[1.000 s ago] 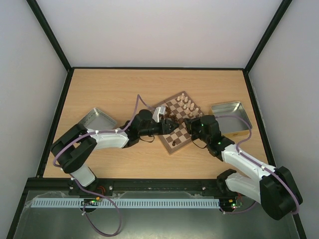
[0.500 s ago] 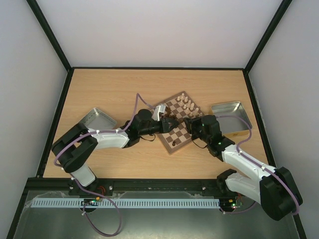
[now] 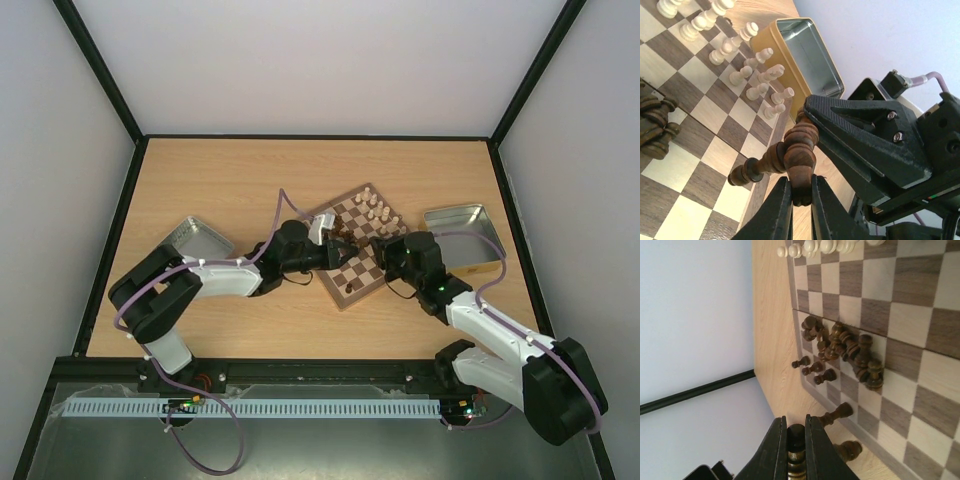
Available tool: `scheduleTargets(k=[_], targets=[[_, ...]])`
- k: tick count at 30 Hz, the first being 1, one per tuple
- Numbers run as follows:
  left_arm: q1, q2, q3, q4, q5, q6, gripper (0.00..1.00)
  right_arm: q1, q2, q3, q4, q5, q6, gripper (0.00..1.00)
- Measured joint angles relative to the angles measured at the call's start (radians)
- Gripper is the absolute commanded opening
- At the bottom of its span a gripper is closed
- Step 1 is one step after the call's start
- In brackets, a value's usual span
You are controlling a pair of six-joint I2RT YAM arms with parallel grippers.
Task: Set up the chess pieces on the board
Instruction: Pick up the chess piece from the chessboard, then place the chess piece on the chessboard.
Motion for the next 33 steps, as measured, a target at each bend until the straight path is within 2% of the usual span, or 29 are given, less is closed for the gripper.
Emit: scheduleTargets(k=[10, 25, 29, 33], targets=[[0.0, -0.001, 0.028, -0.147, -0.034, 0.081, 0.02, -0.002, 0.0, 0.033, -0.15, 0.123, -0.213, 0.02], [0.0, 0.005, 0.181, -0.519, -0.062, 0.263, 0.02, -0.002, 0.065, 0.081, -0.158, 0.142, -0.781, 0.02], [0.0, 0.006, 0.208, -0.608, -0.086, 0.304, 0.02, 0.033, 0.108, 0.085, -0.144, 0.202, -0.926, 0.02], [0.0, 0.006, 0.212, -0.671, -0.095, 0.324, 0.03, 0.131, 0.146, 0.084, -0.114, 0.288, -1.024, 0.02]])
